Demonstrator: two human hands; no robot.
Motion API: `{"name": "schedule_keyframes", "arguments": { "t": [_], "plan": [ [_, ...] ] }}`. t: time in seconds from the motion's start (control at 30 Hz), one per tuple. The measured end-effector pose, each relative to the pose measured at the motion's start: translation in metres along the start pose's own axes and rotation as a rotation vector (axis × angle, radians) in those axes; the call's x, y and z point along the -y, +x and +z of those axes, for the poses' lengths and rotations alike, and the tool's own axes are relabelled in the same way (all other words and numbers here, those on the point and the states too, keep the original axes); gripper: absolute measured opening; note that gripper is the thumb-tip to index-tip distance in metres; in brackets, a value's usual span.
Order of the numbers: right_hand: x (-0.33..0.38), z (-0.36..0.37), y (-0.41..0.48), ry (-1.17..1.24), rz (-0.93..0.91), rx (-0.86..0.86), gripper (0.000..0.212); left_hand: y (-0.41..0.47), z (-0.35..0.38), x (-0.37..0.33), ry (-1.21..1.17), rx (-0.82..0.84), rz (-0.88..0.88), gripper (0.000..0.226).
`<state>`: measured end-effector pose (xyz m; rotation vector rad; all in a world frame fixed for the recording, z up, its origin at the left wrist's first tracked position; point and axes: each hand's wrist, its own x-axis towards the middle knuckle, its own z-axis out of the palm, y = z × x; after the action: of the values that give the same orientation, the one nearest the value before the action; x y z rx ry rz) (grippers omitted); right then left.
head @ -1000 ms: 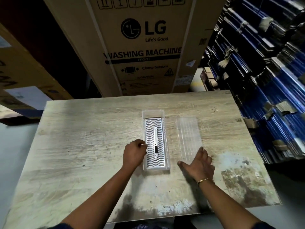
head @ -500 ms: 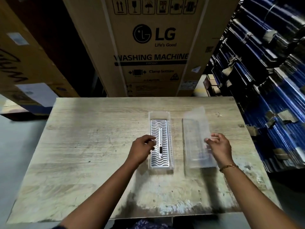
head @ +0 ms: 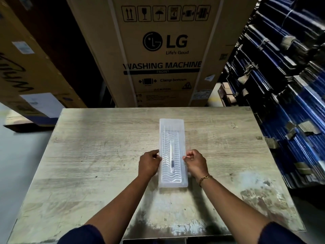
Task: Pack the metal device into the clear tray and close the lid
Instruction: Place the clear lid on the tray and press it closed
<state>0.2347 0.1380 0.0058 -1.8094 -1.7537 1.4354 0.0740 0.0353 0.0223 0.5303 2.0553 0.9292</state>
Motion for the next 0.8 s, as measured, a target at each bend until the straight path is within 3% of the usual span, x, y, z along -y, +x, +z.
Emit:
{"name": "schedule_keyframes", "arguments": {
  "t": [0.2,0.33,0.47,0.57,0.6,0.7,0.8],
  "plan": [
    [-0.004,0.003,0.010,-0.048,0.002,-0.009,0.007,-0.002,0.008,-0.004,0.156,-0.056,0.070,0.022],
    [-0.003,0.005,0.009,-0.066,-0.023,-0.016,0.007,0.003,0.009,-0.001,0.134,-0.065,0.035,0.030],
    [-0.007,0.006,0.012,-0.095,-0.078,-0.019,0.009,0.011,0.012,0.010,0.058,-0.065,0.033,0.015],
    [-0.005,0.002,0.015,-0.221,-0.084,-0.003,0.013,0.020,0.008,0.011,0.125,-0.018,0.018,0.038],
    [-0.006,-0.001,0.016,-0.277,-0.094,0.031,0.025,0.023,0.004,0.009,0.227,0.001,0.054,0.048],
    [-0.004,-0.023,0.019,-0.505,-0.256,0.260,0.094,0.031,-0.016,0.005,0.566,0.152,0.277,0.095],
    [0.004,-0.041,0.026,-0.927,-0.486,0.465,0.120,0.040,-0.031,0.006,0.988,0.340,0.475,0.123]
  ]
}}
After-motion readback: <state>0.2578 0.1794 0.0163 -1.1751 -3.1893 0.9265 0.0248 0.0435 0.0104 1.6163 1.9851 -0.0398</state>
